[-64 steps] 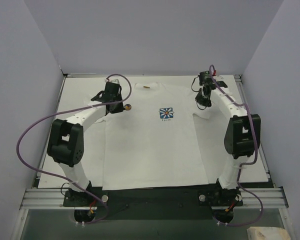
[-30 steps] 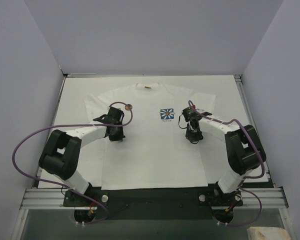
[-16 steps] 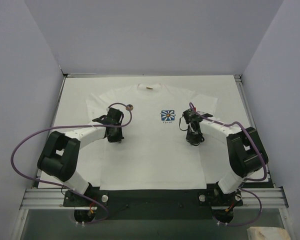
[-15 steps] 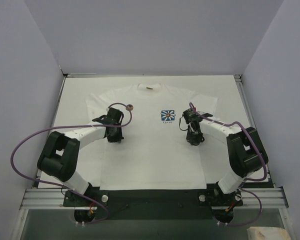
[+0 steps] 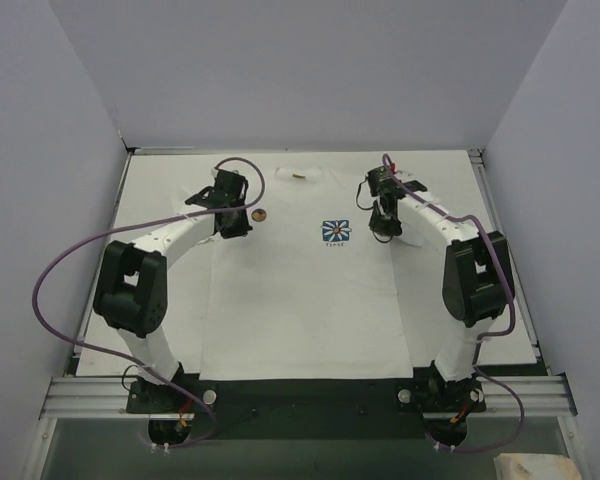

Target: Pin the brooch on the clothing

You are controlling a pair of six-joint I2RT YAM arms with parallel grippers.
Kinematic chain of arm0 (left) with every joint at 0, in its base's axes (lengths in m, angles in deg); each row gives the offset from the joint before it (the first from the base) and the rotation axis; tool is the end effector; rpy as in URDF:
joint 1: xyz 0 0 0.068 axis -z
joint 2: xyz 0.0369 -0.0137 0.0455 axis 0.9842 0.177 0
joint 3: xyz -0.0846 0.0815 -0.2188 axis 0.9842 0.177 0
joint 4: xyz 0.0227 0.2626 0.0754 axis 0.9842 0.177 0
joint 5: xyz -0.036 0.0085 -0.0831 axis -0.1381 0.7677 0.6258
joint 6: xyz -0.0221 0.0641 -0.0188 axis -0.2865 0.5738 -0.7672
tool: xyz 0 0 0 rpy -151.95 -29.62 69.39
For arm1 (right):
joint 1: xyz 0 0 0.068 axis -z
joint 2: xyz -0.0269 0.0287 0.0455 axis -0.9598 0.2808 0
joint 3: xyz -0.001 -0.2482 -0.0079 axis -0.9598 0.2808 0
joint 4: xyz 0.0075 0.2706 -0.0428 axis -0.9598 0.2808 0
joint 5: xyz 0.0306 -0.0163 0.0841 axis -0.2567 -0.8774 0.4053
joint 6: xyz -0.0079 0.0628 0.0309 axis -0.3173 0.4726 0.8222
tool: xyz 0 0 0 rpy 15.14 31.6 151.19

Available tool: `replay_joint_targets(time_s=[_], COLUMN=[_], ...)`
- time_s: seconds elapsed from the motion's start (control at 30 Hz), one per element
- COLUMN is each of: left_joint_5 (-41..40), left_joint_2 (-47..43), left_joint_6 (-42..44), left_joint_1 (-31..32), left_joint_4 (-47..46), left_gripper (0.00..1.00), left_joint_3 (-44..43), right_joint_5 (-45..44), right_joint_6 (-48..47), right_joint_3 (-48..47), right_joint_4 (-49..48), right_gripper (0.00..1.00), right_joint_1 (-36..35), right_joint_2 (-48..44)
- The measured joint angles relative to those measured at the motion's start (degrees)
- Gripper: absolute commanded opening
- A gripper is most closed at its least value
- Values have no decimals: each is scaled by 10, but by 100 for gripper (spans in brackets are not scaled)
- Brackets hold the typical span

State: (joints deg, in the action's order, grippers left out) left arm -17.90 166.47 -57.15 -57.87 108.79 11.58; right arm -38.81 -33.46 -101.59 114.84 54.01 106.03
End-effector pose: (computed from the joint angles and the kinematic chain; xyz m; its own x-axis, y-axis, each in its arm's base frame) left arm 0.3667 -0.1397 0.1737 -0.8131 -0.2108 -0.5427 -0.1245 0.9735 -0.1916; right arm 0.3941 0.1274 0.1777 -0.7376 0.3173 -0.5961 0.2555 0.9482 0.1886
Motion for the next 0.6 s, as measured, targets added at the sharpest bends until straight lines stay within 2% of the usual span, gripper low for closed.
replay_joint_targets(time_s=[0.3, 0.4, 0.6], left_joint_5=[23, 26, 40], left_joint_2=[165, 221, 339], left_joint_6=[9, 9, 6], left_joint_1=[-111, -129, -147], left_joint_4=[7, 17, 49], left_gripper=[0, 0, 0], left_joint_3=[-179, -253, -400], right_joint_5=[59, 82, 149], right_joint_6=[-11, -10, 23], right_joint_3=[-191, -253, -310], right_joint_4=[3, 3, 15], right_gripper=[0, 0, 0], right_joint_1=[85, 110, 159], right_joint_2=[141, 188, 264])
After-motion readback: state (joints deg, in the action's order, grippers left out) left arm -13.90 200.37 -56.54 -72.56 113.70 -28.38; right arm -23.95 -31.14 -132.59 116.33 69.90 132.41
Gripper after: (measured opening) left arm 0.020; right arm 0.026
